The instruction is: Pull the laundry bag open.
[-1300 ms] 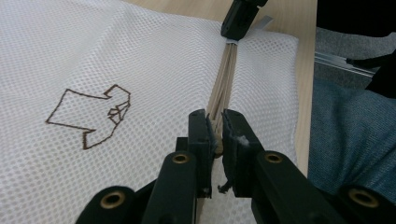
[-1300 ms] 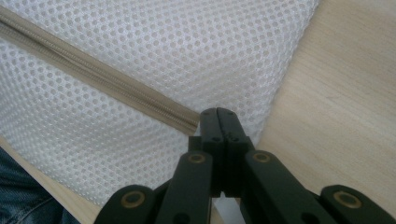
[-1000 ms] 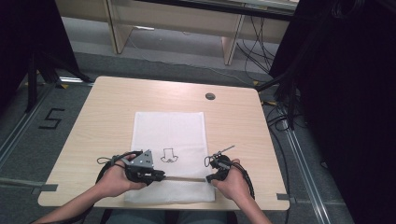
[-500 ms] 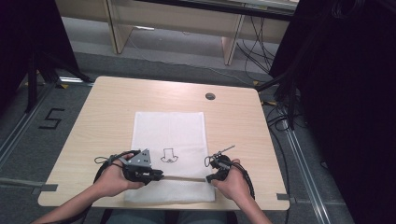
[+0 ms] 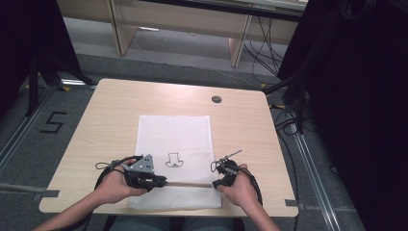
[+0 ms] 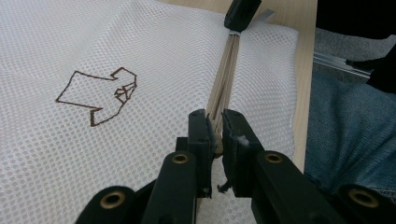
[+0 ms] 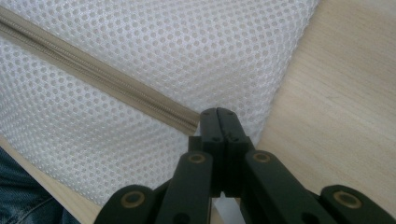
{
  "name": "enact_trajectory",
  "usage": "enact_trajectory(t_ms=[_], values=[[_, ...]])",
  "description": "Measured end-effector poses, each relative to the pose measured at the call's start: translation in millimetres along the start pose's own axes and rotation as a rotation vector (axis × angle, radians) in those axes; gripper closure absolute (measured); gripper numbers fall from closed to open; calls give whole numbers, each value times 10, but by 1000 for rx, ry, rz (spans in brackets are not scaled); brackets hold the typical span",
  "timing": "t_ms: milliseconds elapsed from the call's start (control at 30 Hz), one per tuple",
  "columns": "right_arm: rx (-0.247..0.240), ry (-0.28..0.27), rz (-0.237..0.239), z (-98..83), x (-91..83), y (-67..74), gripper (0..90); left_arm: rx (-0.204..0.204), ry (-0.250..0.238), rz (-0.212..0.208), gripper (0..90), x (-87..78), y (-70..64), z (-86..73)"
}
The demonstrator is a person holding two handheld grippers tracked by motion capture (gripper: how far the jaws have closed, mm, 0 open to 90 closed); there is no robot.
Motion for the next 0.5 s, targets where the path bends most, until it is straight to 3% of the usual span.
enact_trajectory(t_ms=[367,467,500], values=[[2,-13,2,6,10,1,900,5,0,3,818,-18,11,-16],[3,-11,2,6,10,1,900,10,10,20,818,-56,51,-37],[0,-1,4,1,2,1,900,-14,-8,10,818,-54,34,-28]])
Point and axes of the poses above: each handheld gripper's, and its own axes: x roughly forward along the jaws, z roughly out of its top, y roughly to its left, the point moved 8 cm from there along x, roughly forward along the jaws, and after that the axes turned 1 degree about z, right-handed, at the moved point
